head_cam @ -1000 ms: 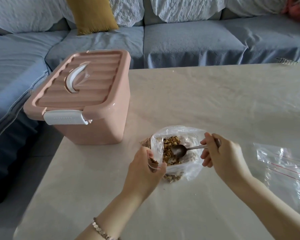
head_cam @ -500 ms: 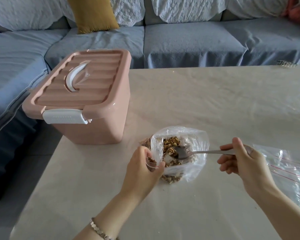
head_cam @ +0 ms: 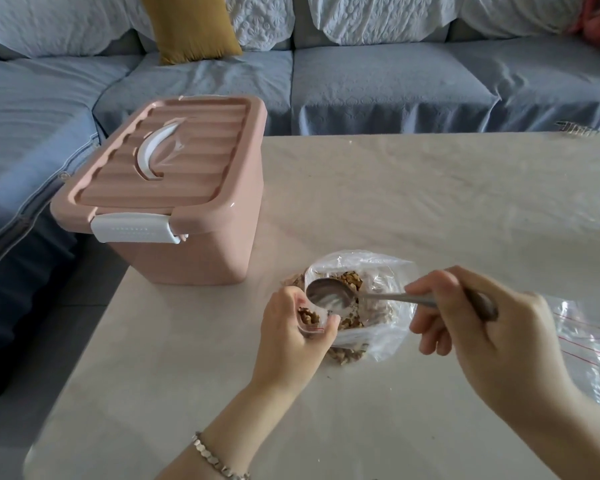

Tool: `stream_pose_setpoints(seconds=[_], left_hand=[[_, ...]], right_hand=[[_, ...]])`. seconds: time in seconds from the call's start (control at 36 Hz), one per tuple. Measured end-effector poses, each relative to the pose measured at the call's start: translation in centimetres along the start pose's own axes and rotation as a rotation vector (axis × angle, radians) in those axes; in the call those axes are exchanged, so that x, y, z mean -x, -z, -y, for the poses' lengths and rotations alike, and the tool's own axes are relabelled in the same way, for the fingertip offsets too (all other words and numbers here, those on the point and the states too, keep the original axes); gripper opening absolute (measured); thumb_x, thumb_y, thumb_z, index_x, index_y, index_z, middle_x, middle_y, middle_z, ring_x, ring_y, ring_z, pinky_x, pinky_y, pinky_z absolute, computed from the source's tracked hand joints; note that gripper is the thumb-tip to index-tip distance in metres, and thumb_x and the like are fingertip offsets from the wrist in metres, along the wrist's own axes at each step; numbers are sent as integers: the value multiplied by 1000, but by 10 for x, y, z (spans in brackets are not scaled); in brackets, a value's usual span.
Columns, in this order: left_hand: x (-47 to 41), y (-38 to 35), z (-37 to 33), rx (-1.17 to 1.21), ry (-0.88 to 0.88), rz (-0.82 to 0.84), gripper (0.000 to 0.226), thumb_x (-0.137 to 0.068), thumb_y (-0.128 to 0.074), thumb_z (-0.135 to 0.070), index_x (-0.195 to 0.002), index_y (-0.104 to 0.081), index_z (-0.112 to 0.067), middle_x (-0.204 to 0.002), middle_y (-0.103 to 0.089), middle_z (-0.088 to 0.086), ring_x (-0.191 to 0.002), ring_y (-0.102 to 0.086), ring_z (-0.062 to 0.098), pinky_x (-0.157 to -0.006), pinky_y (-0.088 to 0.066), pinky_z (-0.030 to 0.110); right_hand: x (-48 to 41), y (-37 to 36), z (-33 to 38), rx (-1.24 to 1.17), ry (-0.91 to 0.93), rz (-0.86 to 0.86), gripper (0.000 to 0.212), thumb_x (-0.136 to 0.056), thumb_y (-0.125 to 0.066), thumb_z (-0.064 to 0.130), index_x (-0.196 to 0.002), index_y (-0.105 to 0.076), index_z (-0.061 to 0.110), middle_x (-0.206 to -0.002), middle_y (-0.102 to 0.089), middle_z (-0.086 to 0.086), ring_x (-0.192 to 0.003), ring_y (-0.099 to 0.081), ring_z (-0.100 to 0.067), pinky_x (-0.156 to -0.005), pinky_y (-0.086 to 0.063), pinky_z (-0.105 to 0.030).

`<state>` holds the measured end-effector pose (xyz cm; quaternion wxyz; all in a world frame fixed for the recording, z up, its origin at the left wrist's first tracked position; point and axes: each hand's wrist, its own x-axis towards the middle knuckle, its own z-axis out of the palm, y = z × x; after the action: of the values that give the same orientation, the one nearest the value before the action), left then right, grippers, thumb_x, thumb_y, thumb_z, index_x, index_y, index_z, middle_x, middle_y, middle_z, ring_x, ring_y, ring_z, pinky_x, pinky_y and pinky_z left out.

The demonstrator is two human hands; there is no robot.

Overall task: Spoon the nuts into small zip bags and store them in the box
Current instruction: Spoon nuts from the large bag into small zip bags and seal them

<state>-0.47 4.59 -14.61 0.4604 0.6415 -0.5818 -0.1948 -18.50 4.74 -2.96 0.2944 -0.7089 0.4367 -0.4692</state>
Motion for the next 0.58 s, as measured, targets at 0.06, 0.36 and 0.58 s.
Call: stream_pose_setpoints(seconds=[0.06, 0.36, 0.58], left_hand=[[0, 2, -1, -16, -36, -31, 29, -69, -58, -49, -81, -33, -39, -83, -46, -23, -84, -47, 3, -76, -37, 12], [-1, 3, -1, 68, -29, -35, 32, -68, -66, -44, -83, -39, -36, -82, -53, -4, -79, -57, 19, -70, -47, 24], [-2, 16, 6, 49, 230, -60, 36, -71, -73, -37, -79, -39, -29, -76, -58, -5, -63, -60, 11, -63, -52, 37]], right_hand=[[-2, 1, 1, -66, -16, -38, 44, -88, -36, 62, -76, -62, 30, -58, -62, 4, -38, -56, -9, -42, -40, -11], [2, -9, 2, -136, -109, 18, 45, -84, -39, 65, -77, -63, 28, -56, -63, -1, -37, -56, -13, -41, -41, -14], [4, 4, -45, -128, -387, -282, 34, -99, -40, 23, -75, -60, 12, -56, -64, -9, -38, -53, -20, -38, -40, -20]])
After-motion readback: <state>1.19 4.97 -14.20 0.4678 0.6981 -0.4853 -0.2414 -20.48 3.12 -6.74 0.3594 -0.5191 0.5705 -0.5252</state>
